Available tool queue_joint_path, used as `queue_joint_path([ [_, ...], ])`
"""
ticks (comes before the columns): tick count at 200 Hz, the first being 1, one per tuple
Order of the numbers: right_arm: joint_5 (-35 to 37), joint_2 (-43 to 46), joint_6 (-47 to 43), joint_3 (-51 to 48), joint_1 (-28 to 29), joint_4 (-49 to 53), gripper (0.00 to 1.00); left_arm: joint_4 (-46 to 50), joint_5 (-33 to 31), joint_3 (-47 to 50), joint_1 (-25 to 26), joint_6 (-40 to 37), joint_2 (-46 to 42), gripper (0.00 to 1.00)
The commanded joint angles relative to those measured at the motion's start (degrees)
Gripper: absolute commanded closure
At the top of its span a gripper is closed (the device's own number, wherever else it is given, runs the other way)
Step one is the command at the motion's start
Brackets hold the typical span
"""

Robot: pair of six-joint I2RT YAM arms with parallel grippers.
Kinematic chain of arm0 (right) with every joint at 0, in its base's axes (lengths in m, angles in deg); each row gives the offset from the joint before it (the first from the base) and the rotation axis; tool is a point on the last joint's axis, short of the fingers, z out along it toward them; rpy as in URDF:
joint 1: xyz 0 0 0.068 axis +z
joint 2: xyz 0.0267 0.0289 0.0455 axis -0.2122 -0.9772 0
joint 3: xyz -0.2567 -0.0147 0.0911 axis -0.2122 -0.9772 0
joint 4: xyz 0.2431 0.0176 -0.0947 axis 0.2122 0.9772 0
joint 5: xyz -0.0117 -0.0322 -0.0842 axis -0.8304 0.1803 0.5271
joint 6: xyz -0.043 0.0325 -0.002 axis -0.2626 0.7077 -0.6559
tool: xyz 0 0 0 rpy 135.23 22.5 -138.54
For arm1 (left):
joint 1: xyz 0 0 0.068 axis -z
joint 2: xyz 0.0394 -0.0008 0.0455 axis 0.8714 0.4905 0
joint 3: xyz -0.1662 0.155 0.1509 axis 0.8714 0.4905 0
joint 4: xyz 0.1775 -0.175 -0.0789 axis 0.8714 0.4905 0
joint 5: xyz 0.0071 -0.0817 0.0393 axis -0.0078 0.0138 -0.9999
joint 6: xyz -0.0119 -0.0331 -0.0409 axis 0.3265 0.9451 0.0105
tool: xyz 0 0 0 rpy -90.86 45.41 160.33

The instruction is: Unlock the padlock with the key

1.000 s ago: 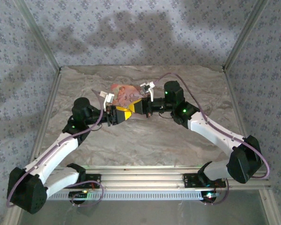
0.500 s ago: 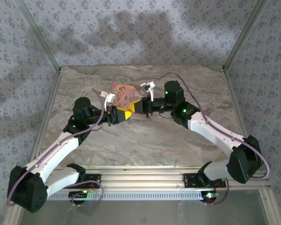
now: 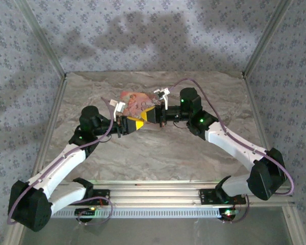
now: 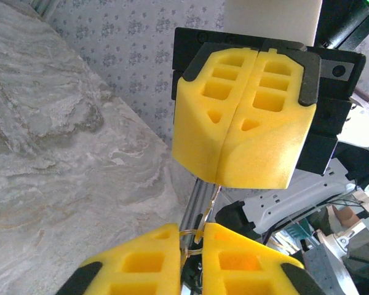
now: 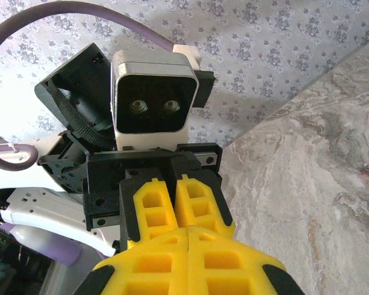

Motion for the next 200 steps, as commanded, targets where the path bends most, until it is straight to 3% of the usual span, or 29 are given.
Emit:
queue_joint_path([
  [1,-0.7,1.1,0.8,-0.1,-0.2,-1.7,1.0,-0.8,1.3,-1.3,0.5,-1.0,-0.6,0.92],
  [21,-0.5,1.0,0.9,-0.4,-0.2,-2.0,1.0,-0.4,1.4,-1.5,0.5,-1.4,-0.7,1.0],
  [54,0.6,0.7,1.1,-0.4,-0.3,-1.3,1.0,2.3,0.1,-2.1,0.4,-3.4,-1.4,1.0],
  [82,6.4,1.3,3.3,-0.6,-1.8,1.7,0.52,10.6,-3.2,-3.2,-0.5,-7.4,-2.2,1.0],
  [102,9.1,1.6,7.0,-2.1,-4.5,1.1,0.41,16.0,-5.4,-2.9,-3.3,-9.0,-3.0,1.0],
  [143,17.2,-0.9,9.2,-0.5,-8.1,14.5,0.39,28.6,-7.8,-4.0,-10.4,-15.1,-4.4,1.0],
  [170,15.3,-4.2,13.0,-1.2,-8.9,13.9,0.41,28.7,-6.2,-3.5,-12.4,-15.4,-4.4,1.0],
  [200,11.5,-6.0,15.5,-3.4,-7.5,5.7,0.45,24.3,-4.8,-2.0,-12.5,-12.7,-5.0,1.0],
])
